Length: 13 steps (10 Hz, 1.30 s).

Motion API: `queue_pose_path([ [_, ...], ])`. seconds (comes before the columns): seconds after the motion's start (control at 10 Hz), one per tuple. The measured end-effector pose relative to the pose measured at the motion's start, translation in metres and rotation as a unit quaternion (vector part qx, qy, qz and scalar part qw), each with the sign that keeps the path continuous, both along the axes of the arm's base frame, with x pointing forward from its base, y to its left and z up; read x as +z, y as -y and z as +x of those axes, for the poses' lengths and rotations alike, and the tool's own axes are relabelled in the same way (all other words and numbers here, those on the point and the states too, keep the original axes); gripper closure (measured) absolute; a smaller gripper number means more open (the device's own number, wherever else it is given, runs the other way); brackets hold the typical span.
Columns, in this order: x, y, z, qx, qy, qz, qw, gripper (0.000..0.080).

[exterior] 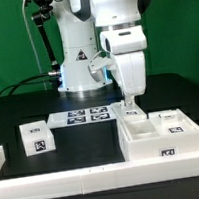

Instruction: Assemble cabinet

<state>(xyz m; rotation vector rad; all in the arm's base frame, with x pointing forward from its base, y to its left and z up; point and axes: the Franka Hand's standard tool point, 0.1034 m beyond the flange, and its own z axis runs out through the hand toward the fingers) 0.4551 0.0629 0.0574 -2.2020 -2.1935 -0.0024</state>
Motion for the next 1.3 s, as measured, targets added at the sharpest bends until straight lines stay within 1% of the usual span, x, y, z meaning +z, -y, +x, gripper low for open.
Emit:
queue_pose_path([
  [0.7, 0.0004, 0.0012, 0.0000, 0.002, -0.012, -0.005, 1.000, 0.0731],
  [0.9, 0.0030, -0.0012, 0.0010, 0.000, -0.009, -0.005, 1.000, 0.0731],
  [1.1, 0.0057, 0.0006, 0.0016, 0.001, -0.018, -0.010, 1.000, 0.0731],
  [1.3, 0.0058, 0.0019, 0.0014, 0.000, -0.021, -0.011, 1.000, 0.0731],
])
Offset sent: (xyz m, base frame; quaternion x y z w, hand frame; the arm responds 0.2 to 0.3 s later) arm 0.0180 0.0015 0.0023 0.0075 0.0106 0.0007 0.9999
